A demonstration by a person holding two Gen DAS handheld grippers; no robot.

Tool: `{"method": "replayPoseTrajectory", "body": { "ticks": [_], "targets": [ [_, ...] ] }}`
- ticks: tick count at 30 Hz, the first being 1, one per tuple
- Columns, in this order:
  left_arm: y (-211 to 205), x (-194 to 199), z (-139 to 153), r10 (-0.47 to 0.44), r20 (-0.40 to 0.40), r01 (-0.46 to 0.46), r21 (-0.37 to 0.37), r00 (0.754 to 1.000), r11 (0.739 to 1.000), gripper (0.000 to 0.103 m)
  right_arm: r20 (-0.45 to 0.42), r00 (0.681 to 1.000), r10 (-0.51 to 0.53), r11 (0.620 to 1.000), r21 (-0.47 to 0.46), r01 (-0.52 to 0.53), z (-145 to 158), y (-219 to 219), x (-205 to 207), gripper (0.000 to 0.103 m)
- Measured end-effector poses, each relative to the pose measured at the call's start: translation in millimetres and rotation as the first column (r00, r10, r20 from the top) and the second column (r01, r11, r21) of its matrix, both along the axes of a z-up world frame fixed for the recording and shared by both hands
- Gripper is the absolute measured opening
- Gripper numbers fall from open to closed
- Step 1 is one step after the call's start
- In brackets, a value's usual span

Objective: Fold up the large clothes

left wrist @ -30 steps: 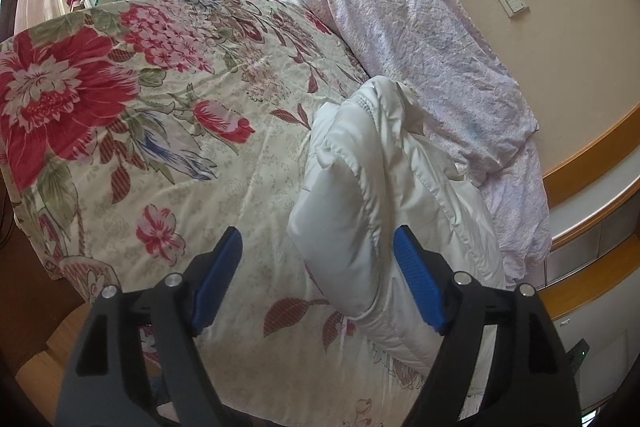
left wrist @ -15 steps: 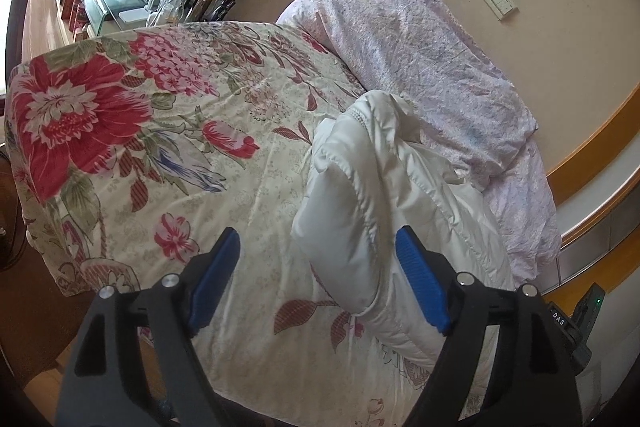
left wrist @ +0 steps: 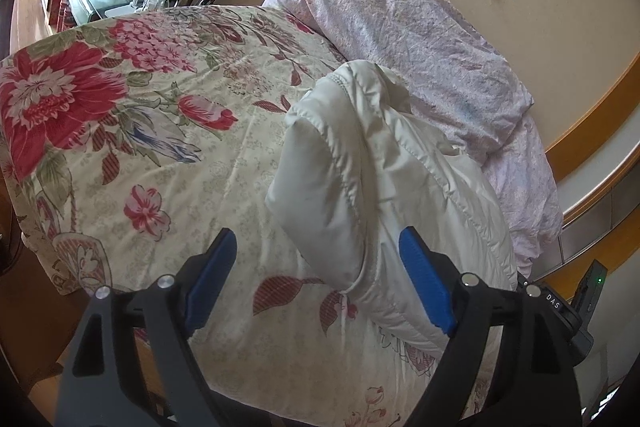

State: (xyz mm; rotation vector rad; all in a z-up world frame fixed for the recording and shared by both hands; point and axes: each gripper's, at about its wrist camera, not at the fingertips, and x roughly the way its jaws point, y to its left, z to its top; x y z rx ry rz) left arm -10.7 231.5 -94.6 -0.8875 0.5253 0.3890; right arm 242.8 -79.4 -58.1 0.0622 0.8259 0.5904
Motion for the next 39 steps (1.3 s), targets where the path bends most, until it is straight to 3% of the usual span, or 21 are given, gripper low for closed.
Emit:
{"method": "replayPoseTrajectory", "body": {
  "ticks": [9,27,35,39],
  "targets": [
    [-1,14,-8,-0.047,-0.006,0.047,-0.02,0.999,0.999,0.086,0.055,0.998,0.007,0.977,-0.214,0.005,-27,36,-3,0.056],
    [7,51,3,-0.191,-0.041,0.192,0.042,0.981,0.98,0.09,0.036,0.999,0.01,0.975,-0.222,-0.002,-28,37,-1,0.056],
    [16,66,0,-0.237,-0.041,0.237,0.011,0.971,0.971,0.09,0.046,0.999,0.008,0.973,-0.231,0.003,-28,37,-1,0.057],
    [26,71,-5,-0.237,-0.005,0.237,-0.054,0.971,0.97,0.09,0.056,0.998,0.006,0.97,-0.241,0.007,-28,38,-3,0.056]
  ]
}}
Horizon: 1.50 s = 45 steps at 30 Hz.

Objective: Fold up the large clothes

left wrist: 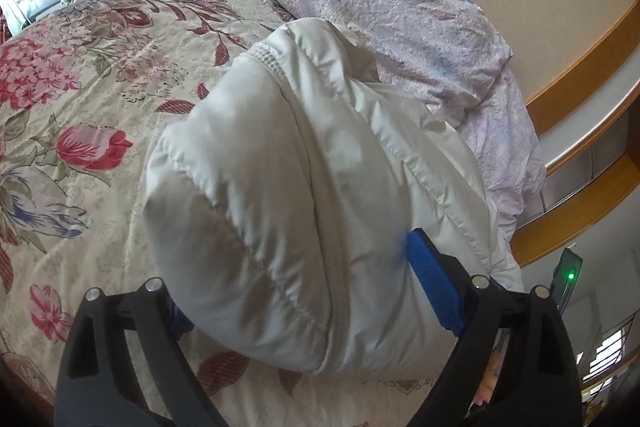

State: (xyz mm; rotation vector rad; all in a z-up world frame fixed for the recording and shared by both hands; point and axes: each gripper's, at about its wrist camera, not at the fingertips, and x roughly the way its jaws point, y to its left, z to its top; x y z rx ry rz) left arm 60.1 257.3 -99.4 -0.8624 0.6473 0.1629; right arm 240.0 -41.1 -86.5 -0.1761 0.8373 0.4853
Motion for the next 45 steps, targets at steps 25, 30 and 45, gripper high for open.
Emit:
{"method": "replayPoseTrajectory", "body": {
  "ticks": [25,30,45],
  "targets": [
    [15,6,15,0.036,0.034,-0.033,-0.076,0.999,0.997,0.051,0.069,0.998,-0.016,0.998,-0.057,0.02,4,7,-10,0.057],
    [-4,10,46,0.014,0.064,-0.018,0.062,0.998,0.998,0.042,0.086,0.996,-0.012,0.998,-0.061,0.017,-2,8,-12,0.057],
    [-92,43,144,-0.167,0.216,0.096,0.304,0.962,0.948,0.04,0.101,0.995,-0.017,0.998,-0.066,0.023,-6,9,-11,0.057]
  ]
}}
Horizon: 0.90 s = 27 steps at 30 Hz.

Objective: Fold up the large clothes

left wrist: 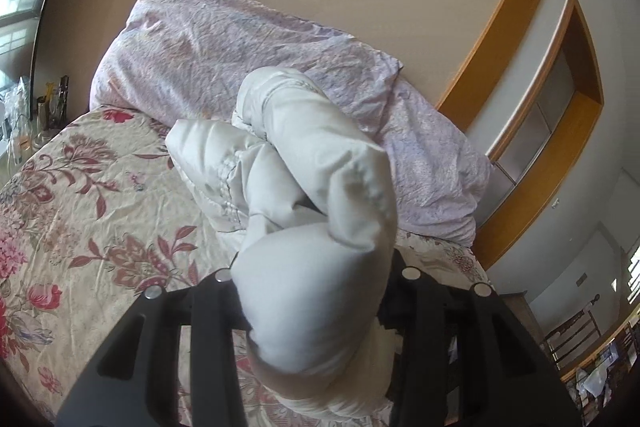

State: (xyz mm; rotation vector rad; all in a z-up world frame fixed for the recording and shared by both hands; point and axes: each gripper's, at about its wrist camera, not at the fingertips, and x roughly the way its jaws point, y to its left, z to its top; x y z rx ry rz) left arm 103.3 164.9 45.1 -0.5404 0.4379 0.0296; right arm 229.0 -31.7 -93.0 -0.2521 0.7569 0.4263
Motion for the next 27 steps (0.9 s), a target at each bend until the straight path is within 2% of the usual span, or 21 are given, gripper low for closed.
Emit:
{"method": "replayPoseTrajectory", "body": {
  "ticks": [5,11,20,27],
  "targets": [
    [-28,12,17,-0.067,0.038,0.067,0.016,0.997,0.998,0.04,-0.01,1.0,0.005,1.0,0.018,-0.005,0,-3,3,0.057],
    [-72,25,37,-0.139,0.07,0.134,0.071,0.988,0.988,0.041,-0.05,0.997,0.052,0.995,0.087,-0.047,5,-20,10,0.057],
    [-136,43,54,-0.234,0.088,0.224,0.113,0.968,0.968,0.041,-0.05,0.996,0.076,0.973,0.223,-0.063,23,-84,-6,0.057],
    [-174,62,45,-0.293,0.057,0.285,0.116,0.955,0.952,0.042,-0.05,0.999,-0.005,0.956,0.294,0.02,32,-148,-12,0.057]
  ]
}}
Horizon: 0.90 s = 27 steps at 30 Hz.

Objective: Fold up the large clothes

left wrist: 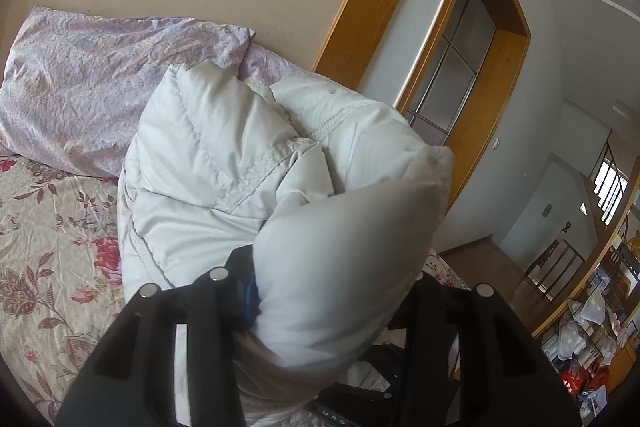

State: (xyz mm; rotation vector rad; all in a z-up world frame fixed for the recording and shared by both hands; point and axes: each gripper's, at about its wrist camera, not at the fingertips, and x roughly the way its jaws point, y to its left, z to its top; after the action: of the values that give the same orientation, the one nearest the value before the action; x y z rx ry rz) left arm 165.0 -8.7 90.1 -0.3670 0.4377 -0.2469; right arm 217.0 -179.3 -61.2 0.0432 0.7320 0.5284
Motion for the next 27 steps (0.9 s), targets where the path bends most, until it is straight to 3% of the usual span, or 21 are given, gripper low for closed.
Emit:
{"method": "replayPoseTrajectory", "body": {
  "ticks": [6,15,27],
  "targets": [
    [-29,20,-12,-0.051,-0.035,0.051,0.003,0.998,0.999,0.043,-0.023,0.999,-0.049,0.999,0.023,0.049,-3,-32,-1,0.057],
    [-72,45,-40,-0.117,-0.102,0.12,0.026,0.988,0.992,0.044,0.06,0.99,-0.128,0.992,-0.006,0.129,-19,-76,-18,0.057],
    [-150,71,-80,-0.157,-0.183,0.189,0.174,0.971,0.966,0.047,0.031,0.975,-0.219,0.974,0.062,0.216,-30,-117,-30,0.058]
  ]
}}
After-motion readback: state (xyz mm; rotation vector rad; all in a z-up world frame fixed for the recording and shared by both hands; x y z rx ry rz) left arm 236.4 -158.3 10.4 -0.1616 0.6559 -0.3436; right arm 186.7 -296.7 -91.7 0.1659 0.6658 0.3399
